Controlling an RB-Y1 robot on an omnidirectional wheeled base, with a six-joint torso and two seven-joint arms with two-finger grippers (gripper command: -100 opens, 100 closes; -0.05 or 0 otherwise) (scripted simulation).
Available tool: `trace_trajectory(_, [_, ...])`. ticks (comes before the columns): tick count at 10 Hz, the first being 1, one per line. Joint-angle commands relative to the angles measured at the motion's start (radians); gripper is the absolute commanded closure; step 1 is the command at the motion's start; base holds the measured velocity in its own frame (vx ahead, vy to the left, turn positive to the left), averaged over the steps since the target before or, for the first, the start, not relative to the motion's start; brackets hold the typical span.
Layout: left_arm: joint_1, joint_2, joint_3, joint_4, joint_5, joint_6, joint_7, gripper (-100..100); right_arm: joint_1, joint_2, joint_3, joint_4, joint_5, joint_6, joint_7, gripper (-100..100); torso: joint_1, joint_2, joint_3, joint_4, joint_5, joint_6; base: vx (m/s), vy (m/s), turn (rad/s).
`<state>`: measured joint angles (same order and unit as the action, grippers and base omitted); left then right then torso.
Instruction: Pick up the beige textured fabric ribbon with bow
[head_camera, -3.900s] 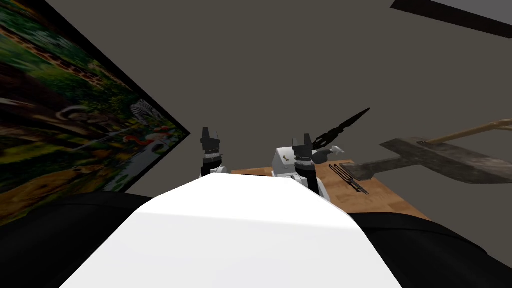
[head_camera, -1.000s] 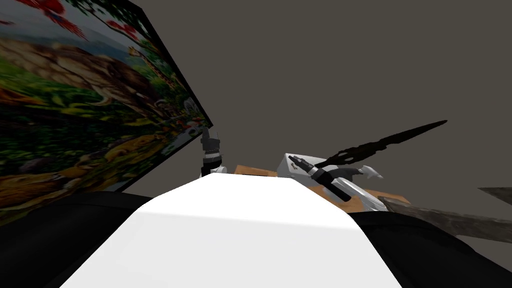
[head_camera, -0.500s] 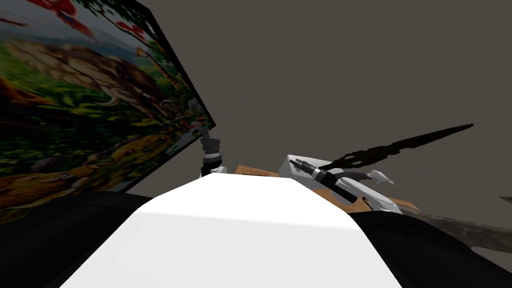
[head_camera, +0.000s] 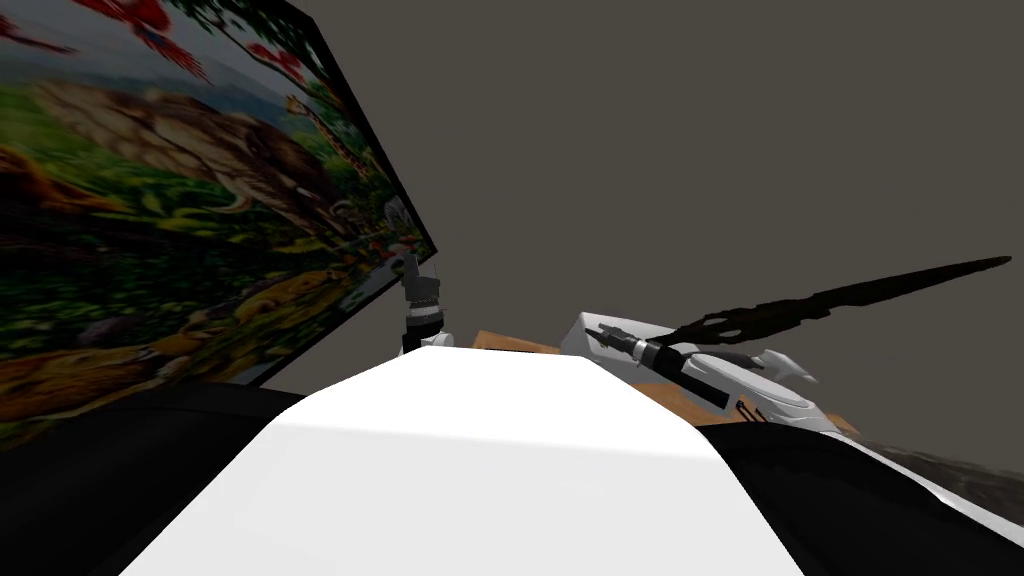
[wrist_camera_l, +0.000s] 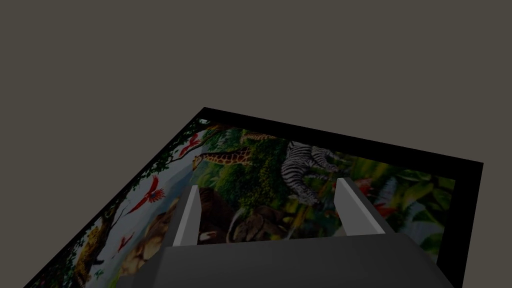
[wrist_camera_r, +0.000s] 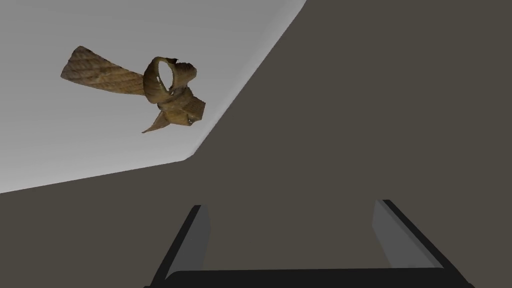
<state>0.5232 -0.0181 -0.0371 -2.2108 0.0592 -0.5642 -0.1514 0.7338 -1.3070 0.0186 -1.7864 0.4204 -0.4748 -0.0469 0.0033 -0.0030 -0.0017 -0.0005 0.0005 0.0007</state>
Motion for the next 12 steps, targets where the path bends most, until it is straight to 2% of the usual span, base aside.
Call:
trace_trajectory(1, [0.0, 0.0, 0.0, 0.0, 0.0, 0.0, 0.0, 0, 0.004, -0.034, 0.005, 0.009, 0.009, 0.005, 0.002, -100, 0.0, 0.0, 0.0, 0.0, 0.0, 0.0, 0.025, 0.039, 0.024])
trace_trajectory(2, [0.0, 0.0, 0.0, 0.0, 0.0, 0.0, 0.0, 0, 0.013, -0.07, 0.016, 0.031, 0.029, 0.009, 0.009, -100, 0.0, 0.0, 0.0, 0.0, 0.0, 0.0, 0.028, 0.049, 0.043])
trace_trajectory(3, [0.0, 0.0, 0.0, 0.0, 0.0, 0.0, 0.0, 0, 0.013, -0.079, 0.016, 0.031, 0.029, 0.009, 0.009, -100, 0.0, 0.0, 0.0, 0.0, 0.0, 0.0, 0.023, 0.038, 0.018])
trace_trajectory(5, [0.0, 0.0, 0.0, 0.0, 0.0, 0.0, 0.0, 0, 0.03, -0.145, 0.039, 0.071, 0.064, 0.017, 0.023, -100, 0.0, 0.0, 0.0, 0.0, 0.0, 0.0, 0.032, 0.055, 0.039])
trace_trajectory(6, [0.0, 0.0, 0.0, 0.0, 0.0, 0.0, 0.0, 0, 0.03, -0.162, 0.039, 0.071, 0.064, 0.017, 0.023, -100, 0.001, -0.001, -0.001, 0.0, 0.0, 0.0, 0.033, 0.05, 0.011])
trace_trajectory(9, [0.0, 0.0, 0.0, 0.0, 0.0, 0.0, 0.0, 0, 0.054, -0.261, 0.07, 0.122, 0.109, 0.027, 0.041, -100, 0.001, -0.001, -0.001, 0.0, 0.0, 0.0, 0.039, 0.06, 0.021])
trace_trajectory(12, [0.0, 0.0, 0.0, 0.0, 0.0, 0.0, 0.0, 0, 0.073, -0.335, 0.097, 0.157, 0.141, 0.035, 0.053, -100, 0.001, 0.0, 0.0, 0.0, 0.0, 0.0, 0.029, 0.058, 0.007])
